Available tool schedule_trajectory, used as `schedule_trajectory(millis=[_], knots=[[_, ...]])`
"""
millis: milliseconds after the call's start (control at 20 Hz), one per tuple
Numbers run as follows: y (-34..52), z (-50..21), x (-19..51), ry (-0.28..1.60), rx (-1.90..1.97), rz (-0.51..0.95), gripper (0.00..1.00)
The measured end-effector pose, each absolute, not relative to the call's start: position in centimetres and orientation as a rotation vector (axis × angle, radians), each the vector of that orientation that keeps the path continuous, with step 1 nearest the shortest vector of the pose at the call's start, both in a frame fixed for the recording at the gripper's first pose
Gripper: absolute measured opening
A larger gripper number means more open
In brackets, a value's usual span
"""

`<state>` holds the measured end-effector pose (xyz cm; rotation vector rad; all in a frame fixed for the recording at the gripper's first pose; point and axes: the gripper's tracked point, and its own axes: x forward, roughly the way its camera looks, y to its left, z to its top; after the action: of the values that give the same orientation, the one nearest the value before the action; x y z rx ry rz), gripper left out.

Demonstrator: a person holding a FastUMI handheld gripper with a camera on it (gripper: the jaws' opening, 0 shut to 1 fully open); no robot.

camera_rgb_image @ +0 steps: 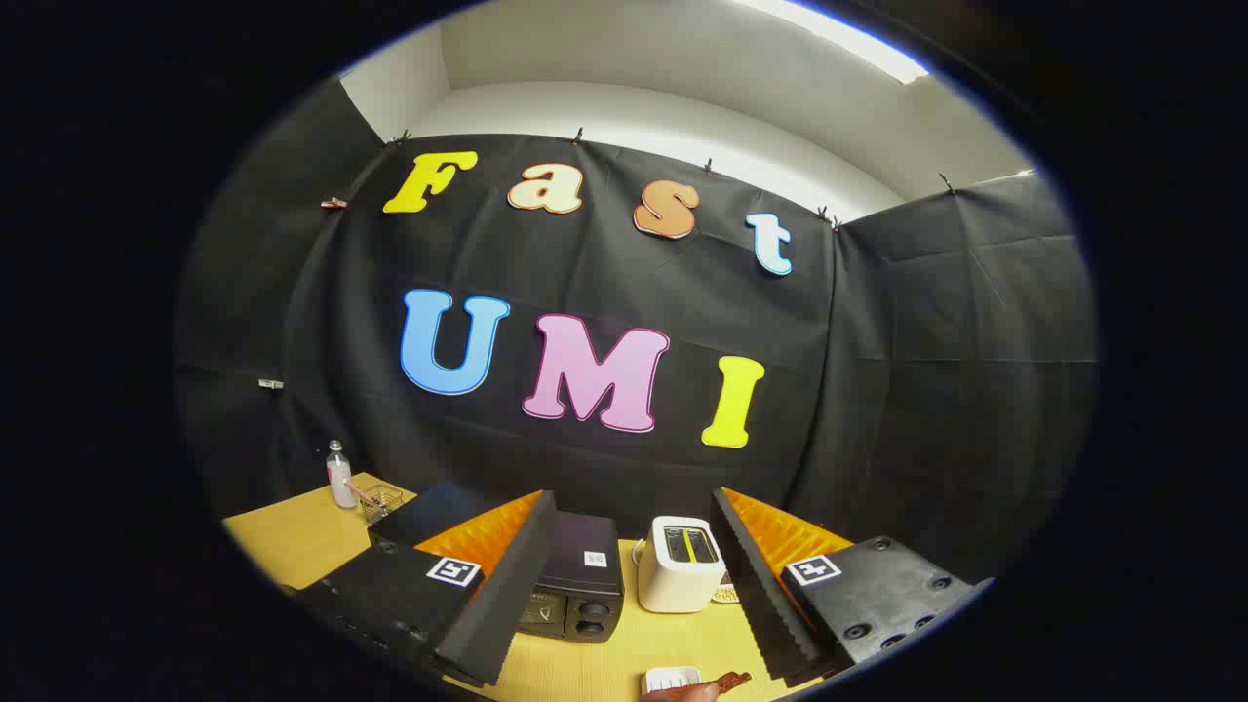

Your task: Open the toaster oven, put the food inside, and close the toaster oven door.

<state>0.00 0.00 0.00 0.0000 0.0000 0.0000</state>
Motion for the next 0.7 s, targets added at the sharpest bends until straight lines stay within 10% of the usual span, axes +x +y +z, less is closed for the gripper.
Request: schedule_trajectory(millis=[700], knots=[[0.57,-0.75,0.22,0.019,0.009,-0.013,0.97]])
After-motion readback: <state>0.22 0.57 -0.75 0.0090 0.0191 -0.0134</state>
